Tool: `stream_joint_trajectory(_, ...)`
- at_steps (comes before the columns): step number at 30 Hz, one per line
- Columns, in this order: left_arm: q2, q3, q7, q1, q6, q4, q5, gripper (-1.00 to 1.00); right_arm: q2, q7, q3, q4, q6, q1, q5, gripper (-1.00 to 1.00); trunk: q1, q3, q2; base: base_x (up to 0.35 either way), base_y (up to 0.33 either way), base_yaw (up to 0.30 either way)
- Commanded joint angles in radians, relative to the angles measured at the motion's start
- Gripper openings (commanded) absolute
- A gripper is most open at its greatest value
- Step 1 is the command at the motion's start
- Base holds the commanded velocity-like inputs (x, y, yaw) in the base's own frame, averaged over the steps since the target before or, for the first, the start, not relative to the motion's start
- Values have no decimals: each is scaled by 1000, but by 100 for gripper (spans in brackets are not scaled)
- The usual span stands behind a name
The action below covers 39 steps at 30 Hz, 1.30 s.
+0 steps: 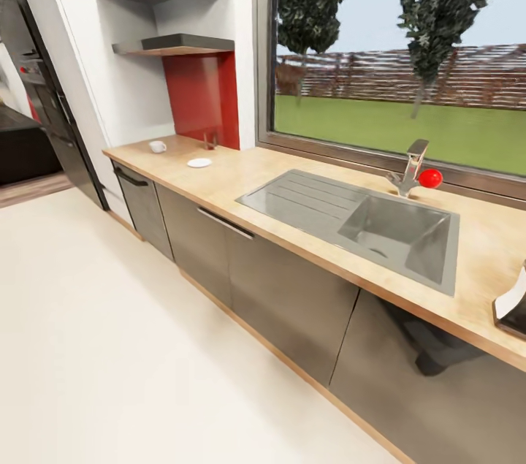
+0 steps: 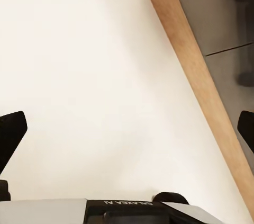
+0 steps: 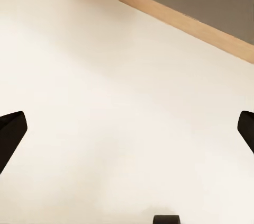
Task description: Set up a coffee station on the kitchen countertop: keep the coffee maker on the countertop, move the bottle of coffee from the kitchen shelf to the counter next to the coffee maker, place a paper coffee filter on top of the coffee maker, put the saucer next to the coffee maker with the coffee cup on the saucer, and place the electric kettle next to the coffee maker.
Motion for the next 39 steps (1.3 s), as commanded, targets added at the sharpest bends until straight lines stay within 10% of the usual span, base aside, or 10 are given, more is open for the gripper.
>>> stream_joint_trajectory(1,1,-8,-1,-1,-6,1,6,100,1,6,-7,1,-5,-1,12,100,0,-1,0,0,0,187)
stream_joint_trajectory(39,15,-4,-1,-1,-6,1,6,100,3,7,-5,7,-6,-1,16,100,0,-1,0,33,0,245)
